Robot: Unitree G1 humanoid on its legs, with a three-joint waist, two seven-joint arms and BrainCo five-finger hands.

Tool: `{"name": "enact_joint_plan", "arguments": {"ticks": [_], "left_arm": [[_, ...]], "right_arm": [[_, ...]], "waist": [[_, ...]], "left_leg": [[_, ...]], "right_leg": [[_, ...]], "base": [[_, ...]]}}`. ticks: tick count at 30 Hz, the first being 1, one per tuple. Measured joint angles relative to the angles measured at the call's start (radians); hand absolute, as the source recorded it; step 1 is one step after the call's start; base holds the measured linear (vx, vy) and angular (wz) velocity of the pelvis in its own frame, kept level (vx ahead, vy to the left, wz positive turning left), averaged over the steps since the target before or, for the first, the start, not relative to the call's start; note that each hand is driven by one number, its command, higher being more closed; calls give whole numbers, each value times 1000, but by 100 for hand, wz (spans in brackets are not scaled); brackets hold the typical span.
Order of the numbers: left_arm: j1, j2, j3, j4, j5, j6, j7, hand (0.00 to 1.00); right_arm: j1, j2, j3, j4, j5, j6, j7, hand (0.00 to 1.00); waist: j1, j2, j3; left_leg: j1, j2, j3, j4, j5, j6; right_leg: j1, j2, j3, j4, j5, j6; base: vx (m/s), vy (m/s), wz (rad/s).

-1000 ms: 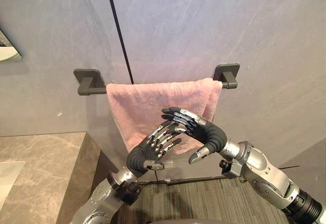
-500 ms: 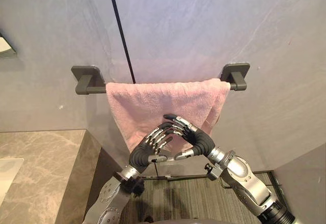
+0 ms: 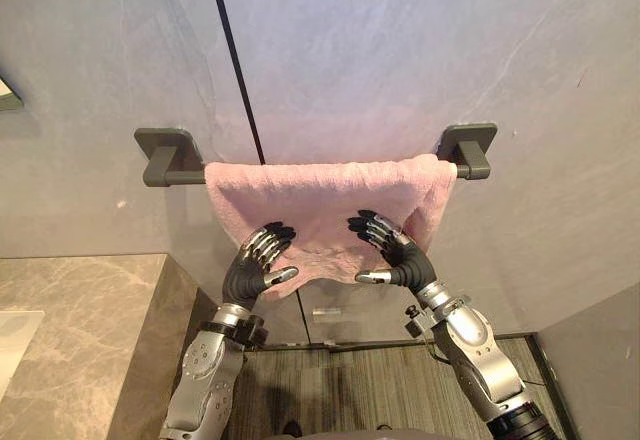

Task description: Organize washtable

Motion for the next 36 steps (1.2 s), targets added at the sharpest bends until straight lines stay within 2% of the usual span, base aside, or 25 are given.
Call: {"name": "enact_joint_plan", "arguments": {"ticks": [10, 16, 26, 36], "left_arm": [[-17, -39, 82, 52, 47, -2, 43, 0], [-17, -46, 115, 63, 48, -4, 61, 0], [25, -110, 213, 62, 86, -32, 65, 0], [97, -150, 274, 51, 89, -38, 60, 0]], "right_arm": [[26, 44, -61, -13, 0, 0, 2, 0], [90, 56, -129, -95, 0, -1, 1, 0], [249, 83, -199, -245, 5, -2, 27, 0], [361, 124, -316, -263, -15, -2, 43, 0]], "waist": [[1, -4, -5], [0, -6, -10], [-2, -7, -10], [-2, -7, -11]], "left_leg": [[3, 0, 8, -10, 0, 0], [6, 0, 13, -10, -1, 0], [10, 0, 27, -10, -4, 1], [7, 0, 34, 8, -18, 3]], "right_leg": [[0, 1, 14, -7, 1, 1], [0, 1, 19, -10, 4, 3], [1, 2, 32, -22, 11, 4], [2, 0, 41, -22, 11, 4]], "base": [[-7, -7, -2], [-28, -15, -2], [-20, -18, -4], [-13, -12, -2]]}}
